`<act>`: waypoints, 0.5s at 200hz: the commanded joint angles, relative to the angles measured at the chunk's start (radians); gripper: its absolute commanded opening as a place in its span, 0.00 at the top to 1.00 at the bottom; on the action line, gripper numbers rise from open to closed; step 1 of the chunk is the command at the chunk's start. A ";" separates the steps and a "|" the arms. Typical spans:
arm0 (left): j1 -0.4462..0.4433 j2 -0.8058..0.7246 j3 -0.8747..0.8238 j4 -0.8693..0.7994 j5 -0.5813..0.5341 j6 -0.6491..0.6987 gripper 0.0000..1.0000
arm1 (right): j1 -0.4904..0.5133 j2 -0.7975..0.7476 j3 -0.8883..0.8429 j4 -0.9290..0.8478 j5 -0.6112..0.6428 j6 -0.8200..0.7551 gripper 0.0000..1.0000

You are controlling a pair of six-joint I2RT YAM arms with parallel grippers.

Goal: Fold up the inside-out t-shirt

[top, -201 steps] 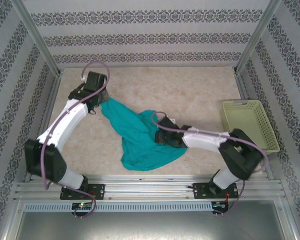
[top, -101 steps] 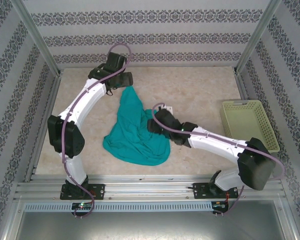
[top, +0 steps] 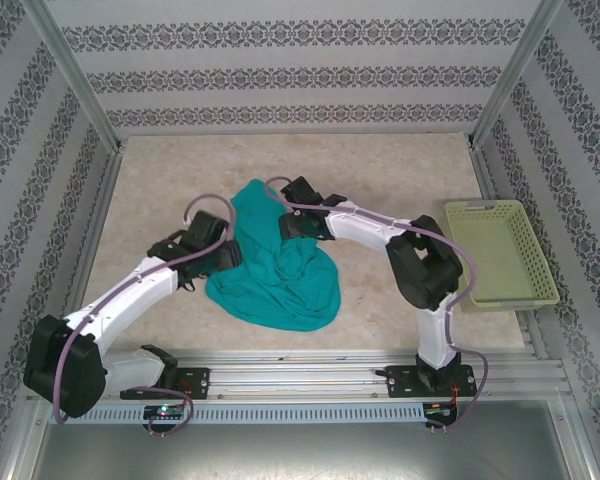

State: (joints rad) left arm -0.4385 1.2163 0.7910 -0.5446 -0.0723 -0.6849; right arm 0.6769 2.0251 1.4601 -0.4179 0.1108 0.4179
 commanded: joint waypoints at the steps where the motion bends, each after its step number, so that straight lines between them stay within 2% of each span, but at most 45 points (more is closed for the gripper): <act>1: -0.024 0.023 -0.044 0.132 0.016 -0.075 0.32 | 0.008 0.043 0.036 -0.093 -0.019 -0.022 0.33; 37: -0.019 0.202 -0.003 0.176 0.005 -0.065 0.43 | -0.001 0.038 -0.018 -0.128 0.044 0.036 0.34; 72: 0.029 0.421 0.137 0.217 0.011 0.000 0.53 | -0.074 -0.107 -0.274 -0.032 0.025 0.176 0.39; 100: 0.060 0.613 0.348 0.186 0.042 0.063 0.56 | -0.043 -0.258 -0.475 0.077 -0.021 0.289 0.41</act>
State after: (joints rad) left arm -0.4099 1.7123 0.9859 -0.3862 -0.0494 -0.6964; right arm 0.6083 1.8626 1.1267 -0.3836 0.1135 0.5766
